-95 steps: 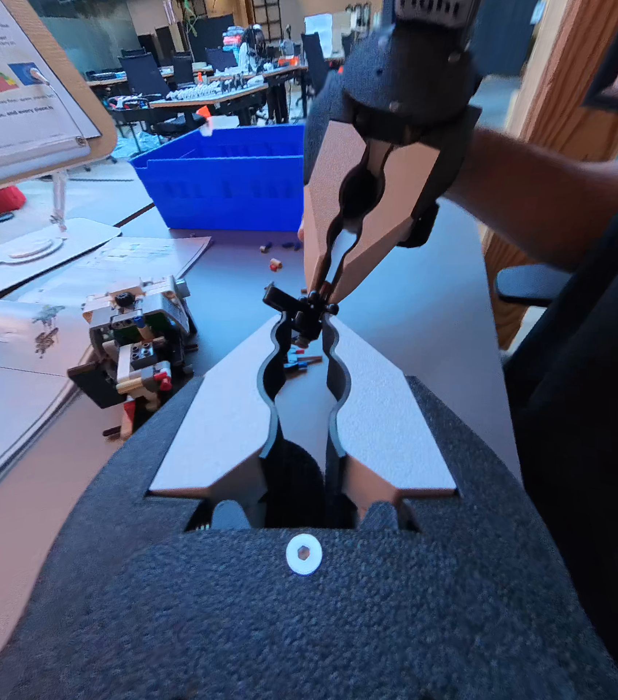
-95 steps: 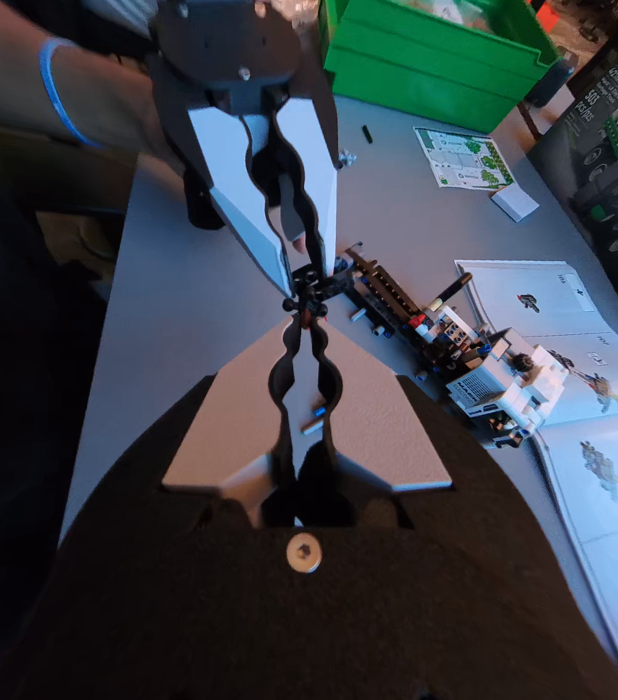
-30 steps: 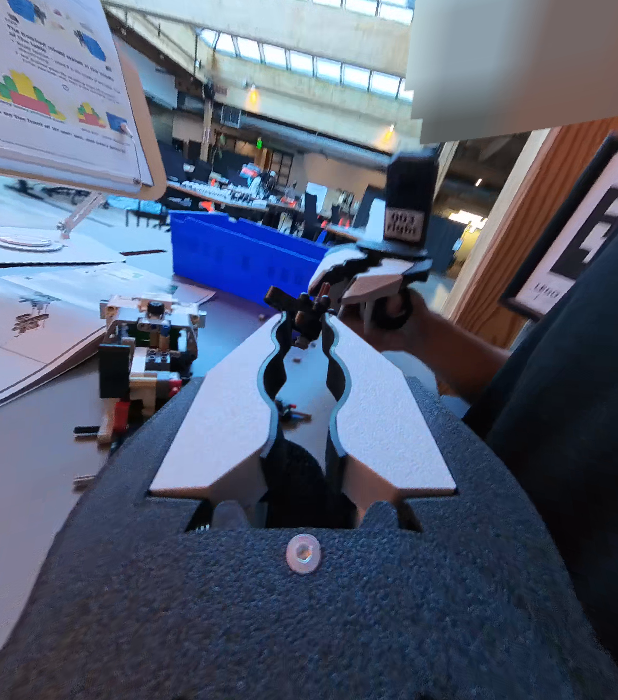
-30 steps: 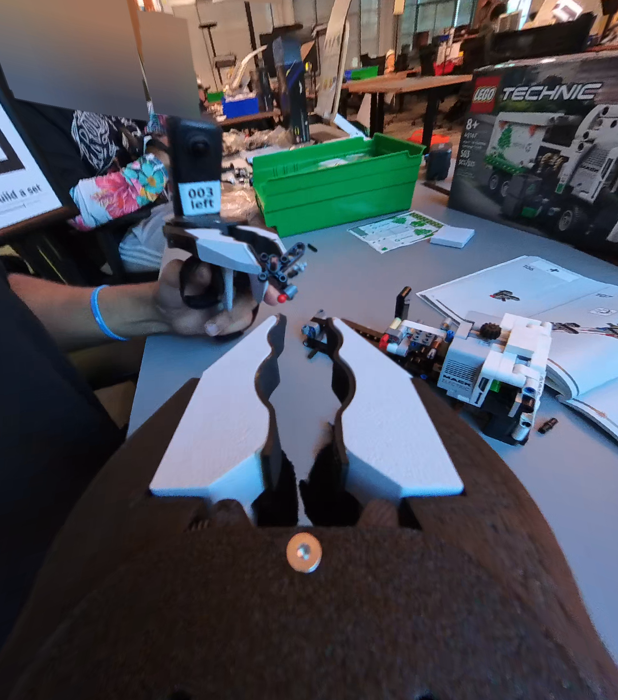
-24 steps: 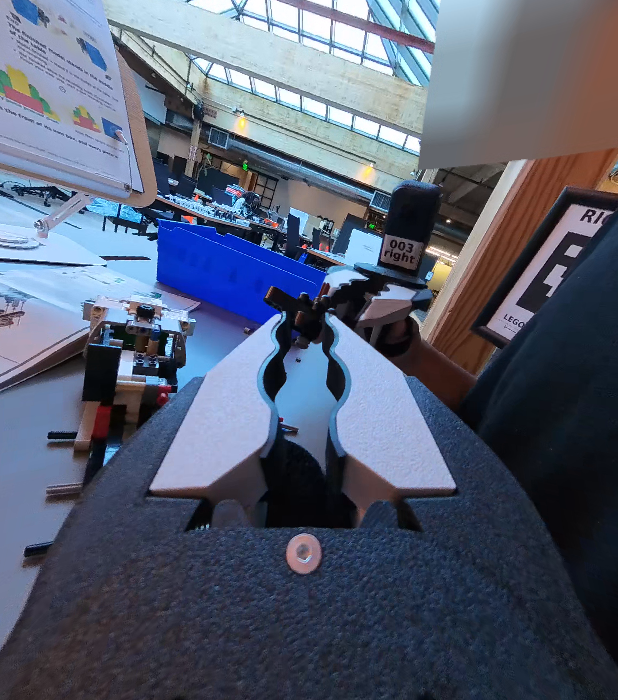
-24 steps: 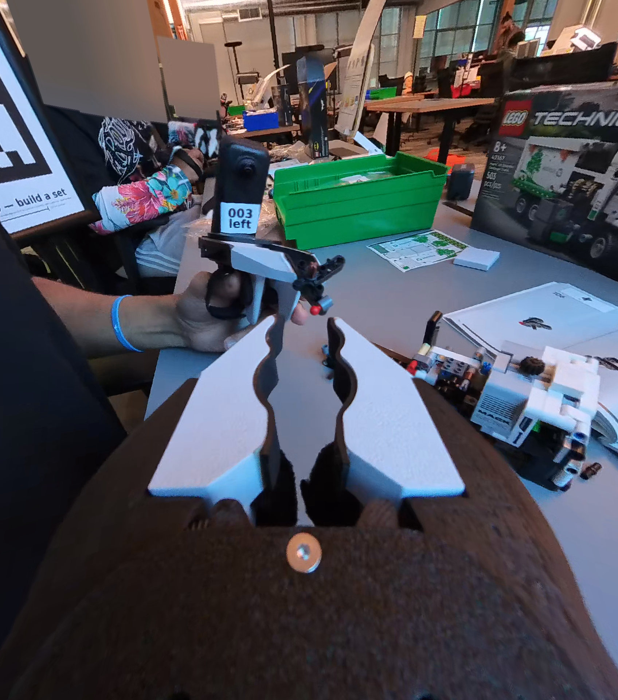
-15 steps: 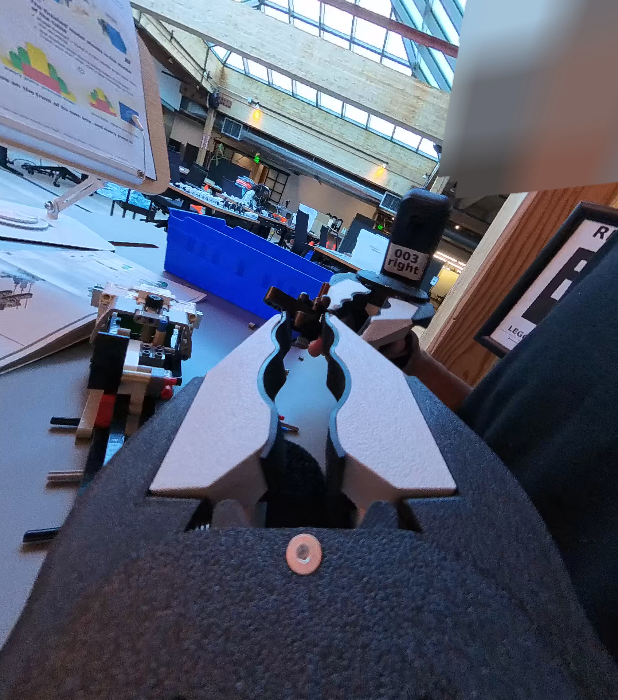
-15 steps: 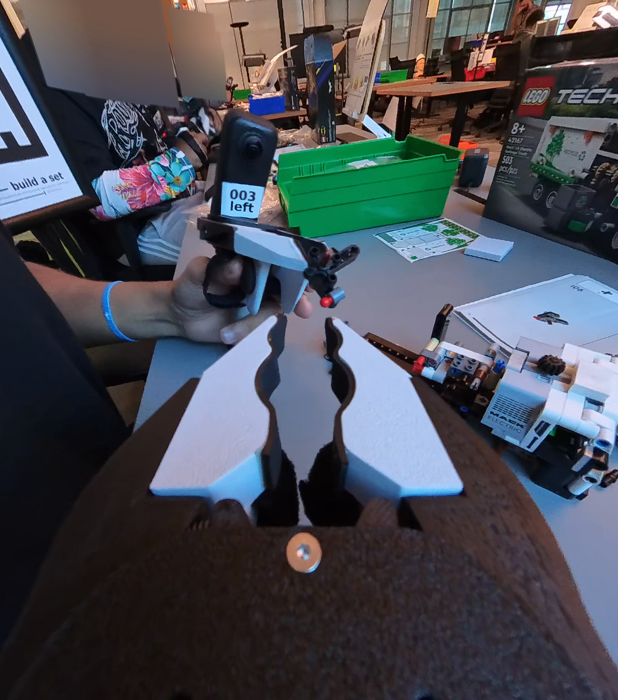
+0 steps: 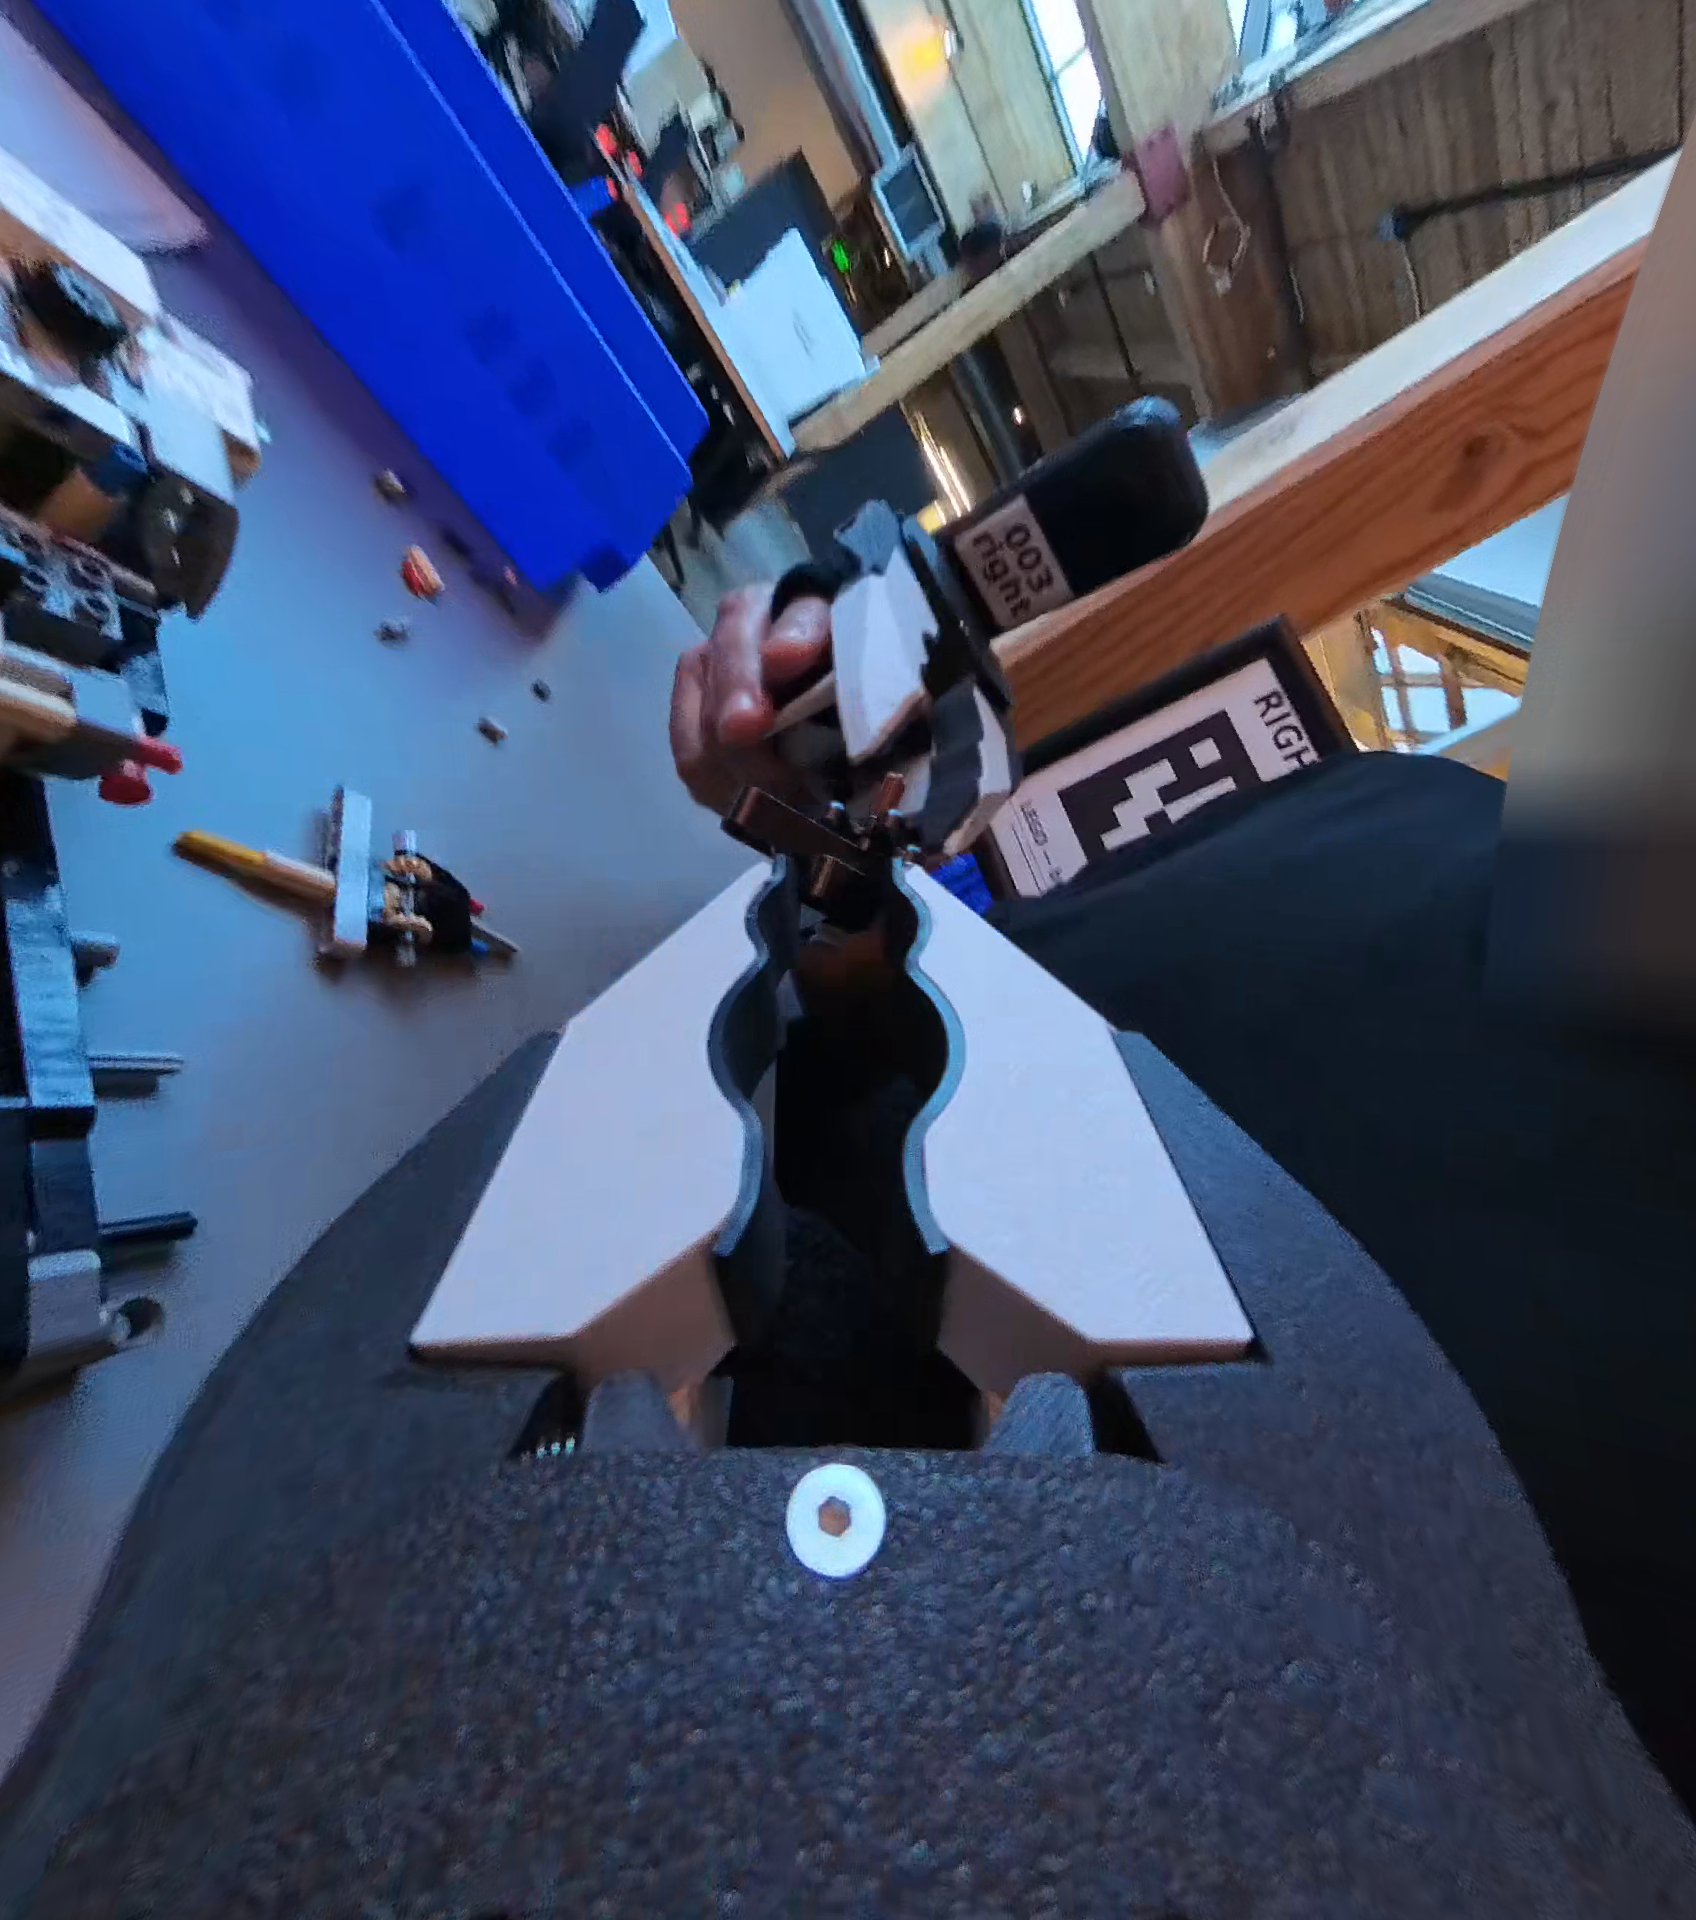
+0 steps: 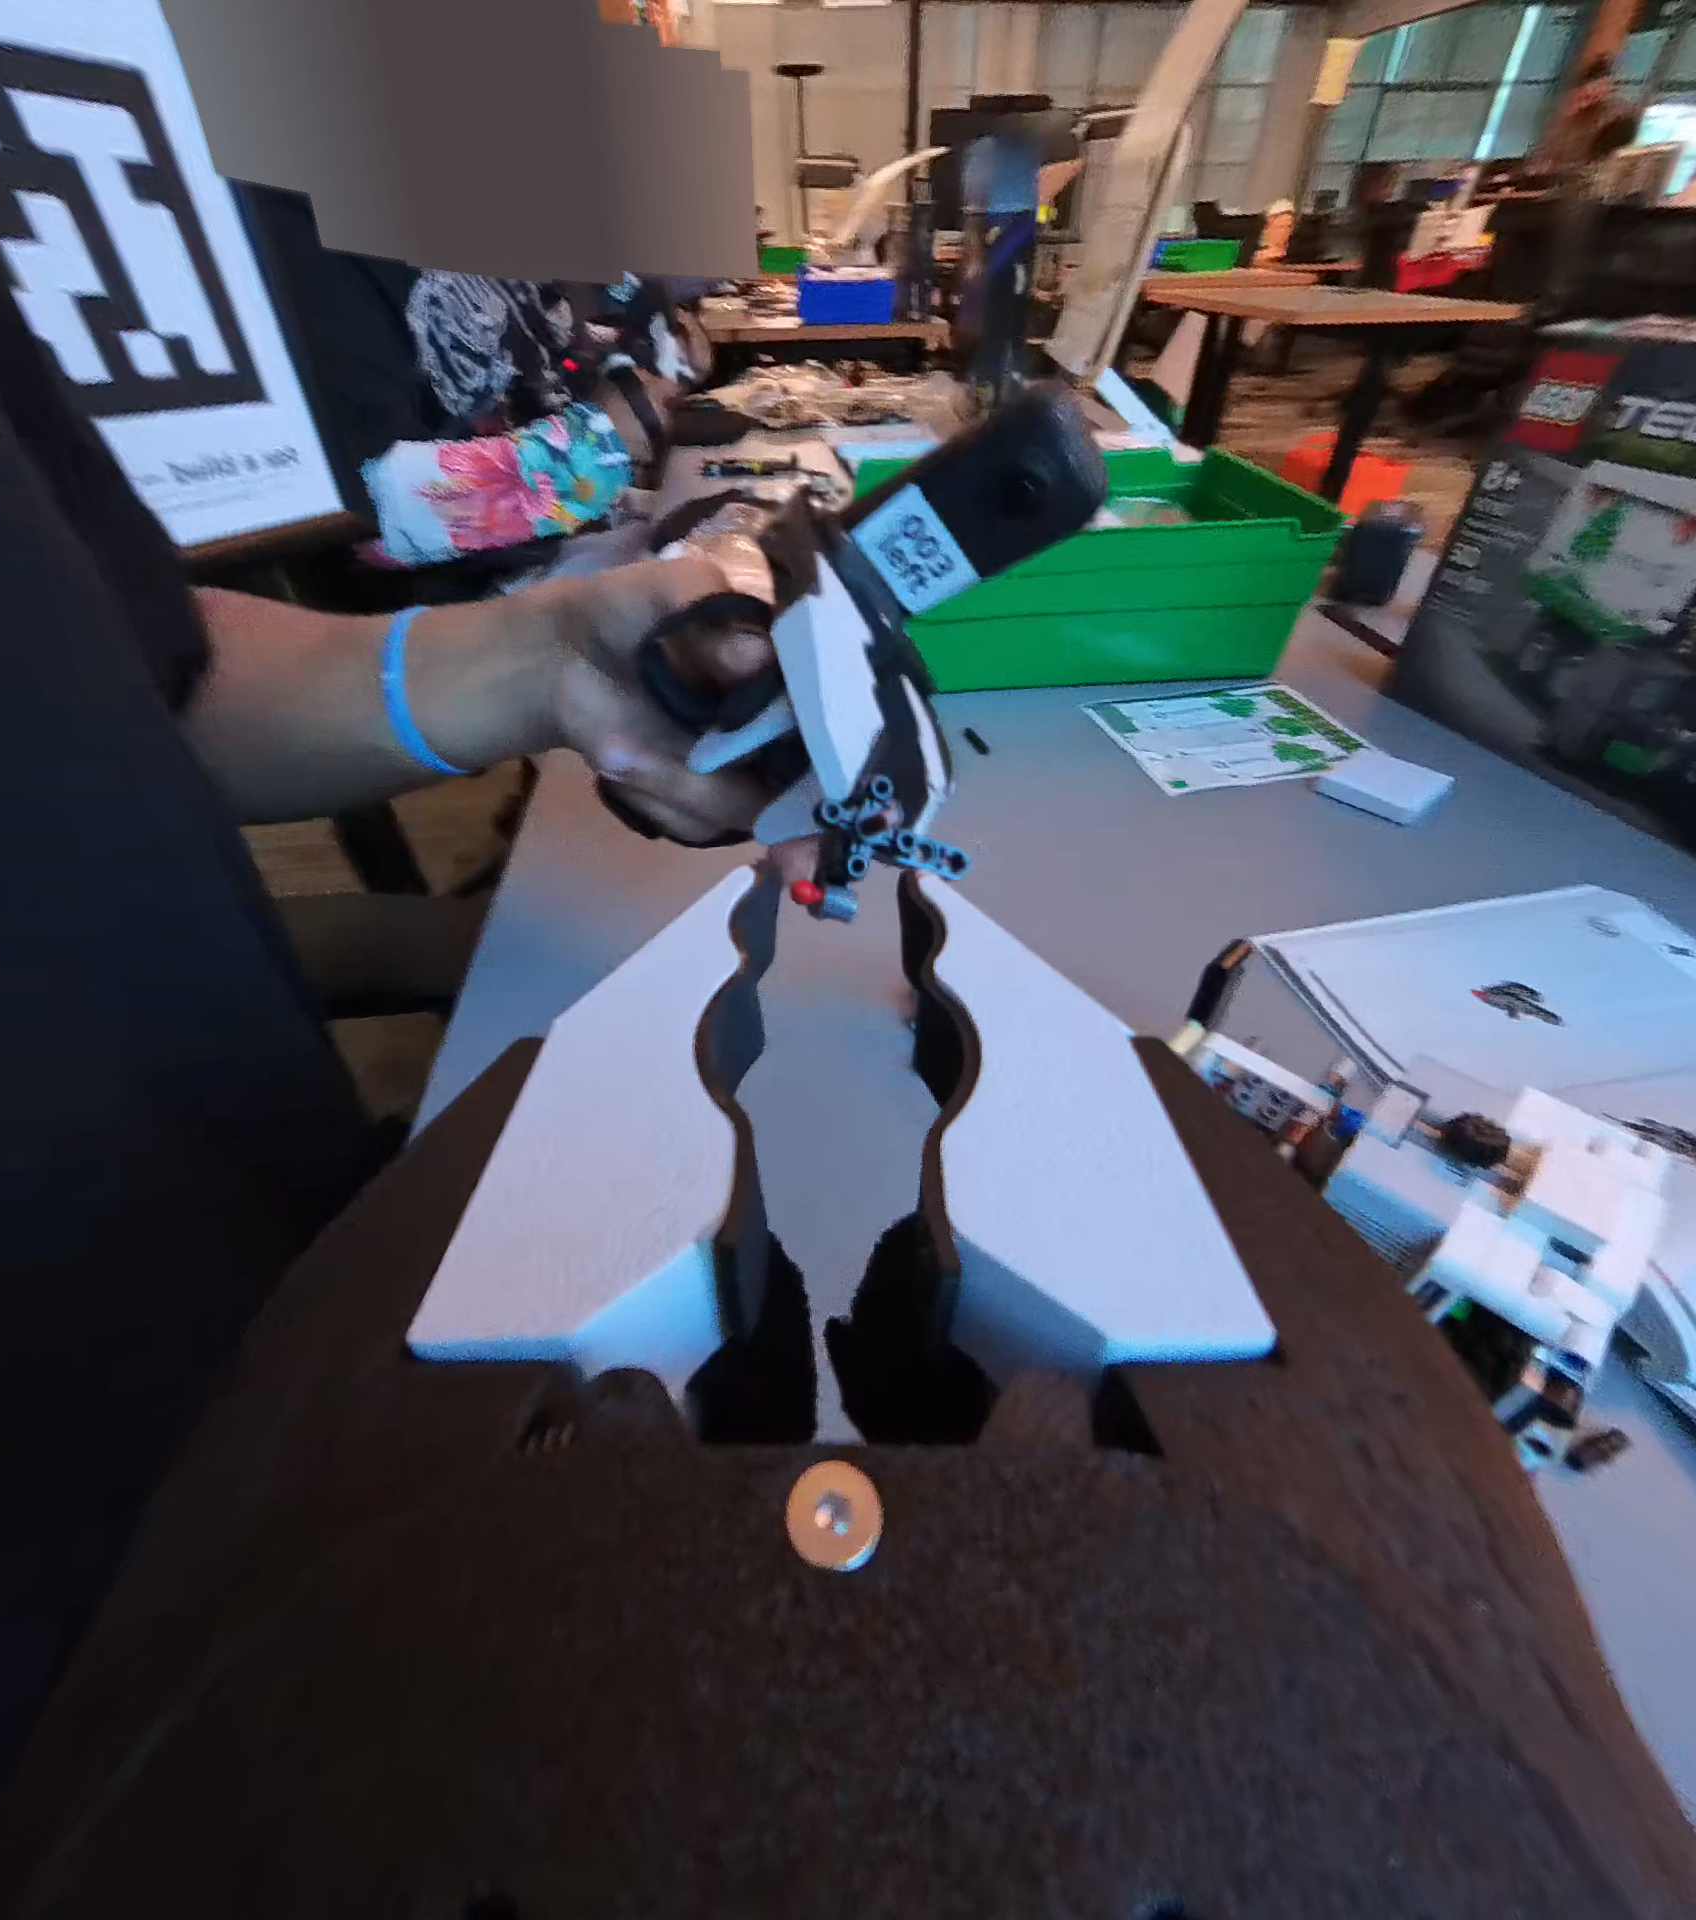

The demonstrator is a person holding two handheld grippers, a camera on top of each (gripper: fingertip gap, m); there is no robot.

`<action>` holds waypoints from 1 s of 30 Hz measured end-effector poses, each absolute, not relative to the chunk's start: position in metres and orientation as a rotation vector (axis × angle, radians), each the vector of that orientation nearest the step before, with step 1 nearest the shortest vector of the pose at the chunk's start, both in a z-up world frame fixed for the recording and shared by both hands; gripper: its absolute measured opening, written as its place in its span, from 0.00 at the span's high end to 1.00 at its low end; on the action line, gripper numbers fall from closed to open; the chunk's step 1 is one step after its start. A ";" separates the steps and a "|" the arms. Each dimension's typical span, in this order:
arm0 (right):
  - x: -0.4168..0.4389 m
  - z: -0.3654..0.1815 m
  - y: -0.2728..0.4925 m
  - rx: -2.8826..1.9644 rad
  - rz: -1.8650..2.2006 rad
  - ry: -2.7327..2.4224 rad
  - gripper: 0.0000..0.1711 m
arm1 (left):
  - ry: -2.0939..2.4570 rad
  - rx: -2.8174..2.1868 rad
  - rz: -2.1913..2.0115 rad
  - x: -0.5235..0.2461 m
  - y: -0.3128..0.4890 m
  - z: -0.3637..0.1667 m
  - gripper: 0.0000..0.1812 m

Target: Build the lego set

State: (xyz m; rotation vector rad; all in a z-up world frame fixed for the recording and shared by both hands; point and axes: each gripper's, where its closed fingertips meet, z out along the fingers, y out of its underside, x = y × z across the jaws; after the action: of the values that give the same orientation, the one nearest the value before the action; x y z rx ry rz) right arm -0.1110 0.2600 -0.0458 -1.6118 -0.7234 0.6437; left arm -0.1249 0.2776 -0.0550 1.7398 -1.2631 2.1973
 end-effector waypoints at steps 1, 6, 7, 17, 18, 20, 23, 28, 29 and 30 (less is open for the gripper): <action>-0.112 -0.042 0.259 -1.600 0.656 -0.723 0.87 | -1.260 1.726 2.163 -0.126 0.277 -0.057 0.93; -0.119 -0.051 0.263 -1.620 0.583 -0.806 0.90 | -1.253 1.620 2.029 -0.130 0.268 -0.061 0.93; -0.122 -0.051 0.262 -1.616 0.608 -0.809 0.90 | -1.252 1.606 2.016 -0.130 0.266 -0.061 0.93; -0.125 -0.049 0.252 -1.601 0.643 -0.795 0.98 | -1.437 1.535 2.030 -0.127 0.254 -0.057 0.93; -0.124 -0.049 0.253 -1.599 0.622 -0.786 0.98 | -1.465 1.531 2.054 -0.126 0.255 -0.055 0.92; -0.122 -0.050 0.255 -1.602 0.560 -0.778 0.98 | -1.506 1.519 2.106 -0.126 0.260 -0.053 0.90; -0.118 -0.055 0.259 -1.637 0.504 -0.752 0.98 | -1.516 1.536 2.163 -0.126 0.272 -0.053 0.87; -0.111 -0.055 0.266 -1.649 0.508 -0.661 0.98 | -1.618 1.614 2.217 -0.124 0.284 -0.064 0.84; -0.110 -0.054 0.267 -1.643 0.515 -0.649 0.98 | -1.638 1.615 2.234 -0.123 0.283 -0.065 0.84; -0.111 -0.052 0.267 -1.635 0.525 -0.637 0.98 | -1.653 1.613 2.256 -0.122 0.282 -0.065 0.84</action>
State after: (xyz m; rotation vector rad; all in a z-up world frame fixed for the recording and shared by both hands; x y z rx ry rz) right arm -0.1106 0.2671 -0.0524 -1.6348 -0.6371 0.5252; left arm -0.1220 0.2820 -0.0649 1.6132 -1.6535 2.2564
